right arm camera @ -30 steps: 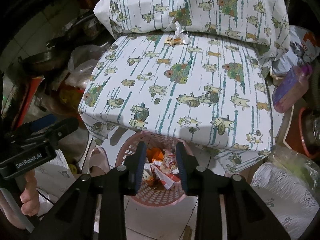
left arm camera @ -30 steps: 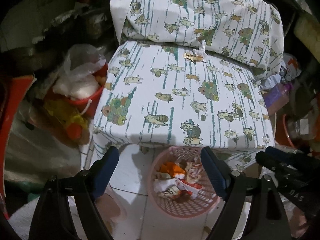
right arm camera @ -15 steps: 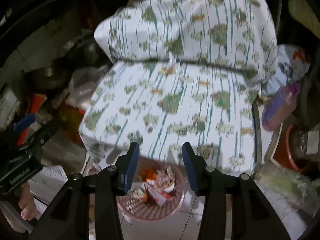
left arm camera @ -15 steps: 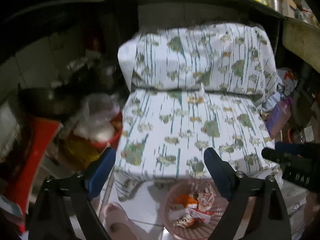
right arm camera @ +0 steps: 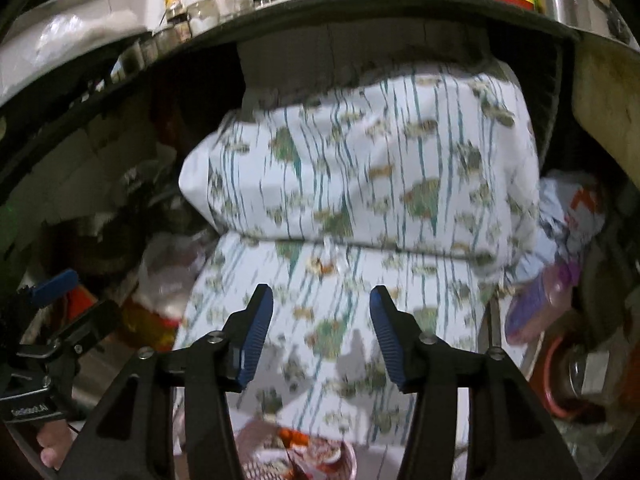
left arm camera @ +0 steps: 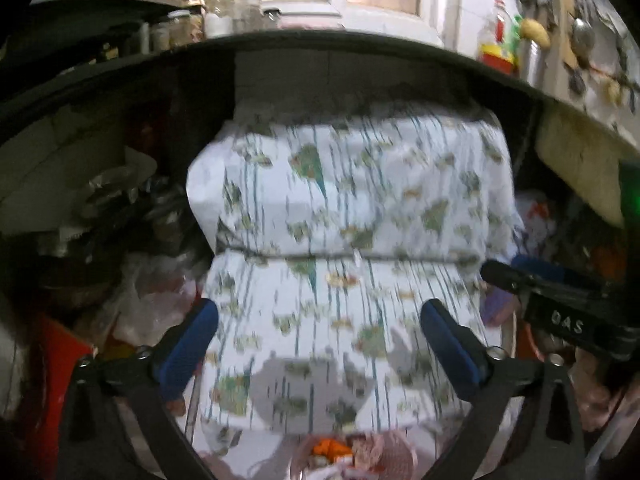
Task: Collect trash
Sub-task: 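Move both tools back over the stool toward the remaining scrap and tissue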
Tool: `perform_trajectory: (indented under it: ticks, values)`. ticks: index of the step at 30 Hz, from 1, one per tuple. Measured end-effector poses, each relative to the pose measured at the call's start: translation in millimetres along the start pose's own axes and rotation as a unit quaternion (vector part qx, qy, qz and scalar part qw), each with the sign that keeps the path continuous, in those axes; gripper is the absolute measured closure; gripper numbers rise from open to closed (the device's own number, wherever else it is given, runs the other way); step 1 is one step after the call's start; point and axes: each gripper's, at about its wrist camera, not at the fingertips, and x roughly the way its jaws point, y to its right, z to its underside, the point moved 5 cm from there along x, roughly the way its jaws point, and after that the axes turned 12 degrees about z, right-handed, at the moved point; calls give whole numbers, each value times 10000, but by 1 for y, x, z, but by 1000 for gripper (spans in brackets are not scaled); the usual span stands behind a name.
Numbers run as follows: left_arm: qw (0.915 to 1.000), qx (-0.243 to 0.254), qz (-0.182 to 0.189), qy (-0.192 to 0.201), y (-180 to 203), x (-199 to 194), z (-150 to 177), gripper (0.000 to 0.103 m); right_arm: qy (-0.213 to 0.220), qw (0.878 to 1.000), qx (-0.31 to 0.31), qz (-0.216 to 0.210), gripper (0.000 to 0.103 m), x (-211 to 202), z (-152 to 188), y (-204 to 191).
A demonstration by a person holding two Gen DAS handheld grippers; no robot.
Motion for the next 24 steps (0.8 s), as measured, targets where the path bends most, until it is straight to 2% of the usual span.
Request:
perform_trajectory:
  ticks: [2,5,8,14,16,18,19,21,24]
  values:
    - [9998,-78,-163,73,-10,14,-14,0,37,10000,53,15,52,10,-15,0]
    - [9994,-312,-172,-12,-26,38,-23,0,-2,9998,177,-39,47,27,-29,2]
    - [9987,-424,-295,-20,-46,60,-30,0,-131,9998,156,10,46,55,-40,1]
    - [9969,-600,-478,-144,-79,105,-32,0,-515,9986,10,139,46,114,-31,-3]
    - [9974,-536,-310,-377,-82,126,-30,0,-729,9972,-62,159,46,137,-26,-6]
    - [9964,-656,117,-531,-87,150,-28,0,-900,9957,-131,176,46,159,-25,-9]
    - [9953,-740,176,-592,-90,157,-26,0,-948,9952,-142,204,46,169,-25,-10]
    - [9929,-931,161,-726,-100,176,-24,0,-1048,9941,-126,245,46,189,-25,-10]
    - [9915,-961,-79,-876,-110,196,-21,0,-1251,9918,-29,257,46,217,-22,-10]
